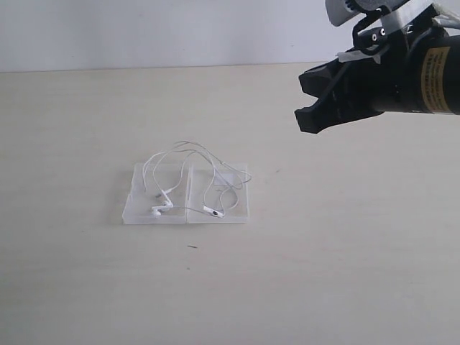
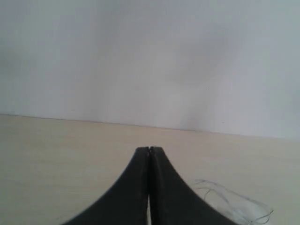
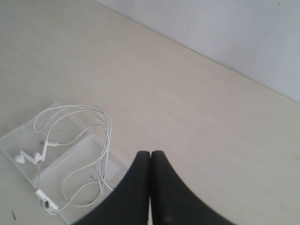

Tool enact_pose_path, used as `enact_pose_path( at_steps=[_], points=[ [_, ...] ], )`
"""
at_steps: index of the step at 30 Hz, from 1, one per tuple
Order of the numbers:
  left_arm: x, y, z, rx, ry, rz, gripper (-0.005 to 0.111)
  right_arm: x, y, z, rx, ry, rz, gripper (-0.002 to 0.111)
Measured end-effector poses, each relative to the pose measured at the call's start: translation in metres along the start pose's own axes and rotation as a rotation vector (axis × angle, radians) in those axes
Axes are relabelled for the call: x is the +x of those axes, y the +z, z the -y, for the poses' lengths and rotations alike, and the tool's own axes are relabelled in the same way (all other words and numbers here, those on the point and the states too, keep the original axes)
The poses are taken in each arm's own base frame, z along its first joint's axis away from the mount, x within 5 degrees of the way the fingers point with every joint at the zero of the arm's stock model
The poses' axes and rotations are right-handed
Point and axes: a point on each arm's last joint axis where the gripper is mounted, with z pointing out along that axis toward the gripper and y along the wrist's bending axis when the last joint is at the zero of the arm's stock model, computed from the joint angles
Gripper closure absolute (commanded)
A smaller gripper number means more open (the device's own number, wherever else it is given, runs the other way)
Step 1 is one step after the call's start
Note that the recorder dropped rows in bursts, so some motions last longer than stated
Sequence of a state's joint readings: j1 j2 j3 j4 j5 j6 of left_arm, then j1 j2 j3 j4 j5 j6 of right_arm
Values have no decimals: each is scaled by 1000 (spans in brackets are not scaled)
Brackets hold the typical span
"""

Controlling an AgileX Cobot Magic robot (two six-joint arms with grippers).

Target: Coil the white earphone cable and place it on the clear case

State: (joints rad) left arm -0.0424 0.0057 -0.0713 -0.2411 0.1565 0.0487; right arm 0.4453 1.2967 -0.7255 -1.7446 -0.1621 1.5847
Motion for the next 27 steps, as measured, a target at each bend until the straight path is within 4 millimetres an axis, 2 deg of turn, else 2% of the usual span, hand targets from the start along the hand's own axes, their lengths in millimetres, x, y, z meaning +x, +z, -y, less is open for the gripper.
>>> enact_pose_path(
  at_steps=[4, 9, 16, 22, 27],
  points=[
    [17, 3, -5, -24, 23, -19, 107, 0, 0, 0, 0, 0, 0, 108],
    [17, 3, -6, -33, 18, -6, 107, 0, 0, 0, 0, 0, 0, 108],
    [22, 3, -10, -65, 182, -68, 107, 0, 0, 0, 0, 0, 0, 108],
    [24, 3, -11, -76, 171, -85, 107, 0, 0, 0, 0, 0, 0, 108],
    [31, 2, -14, -108, 130, -168, 107, 0, 0, 0, 0, 0, 0, 108]
  ],
)
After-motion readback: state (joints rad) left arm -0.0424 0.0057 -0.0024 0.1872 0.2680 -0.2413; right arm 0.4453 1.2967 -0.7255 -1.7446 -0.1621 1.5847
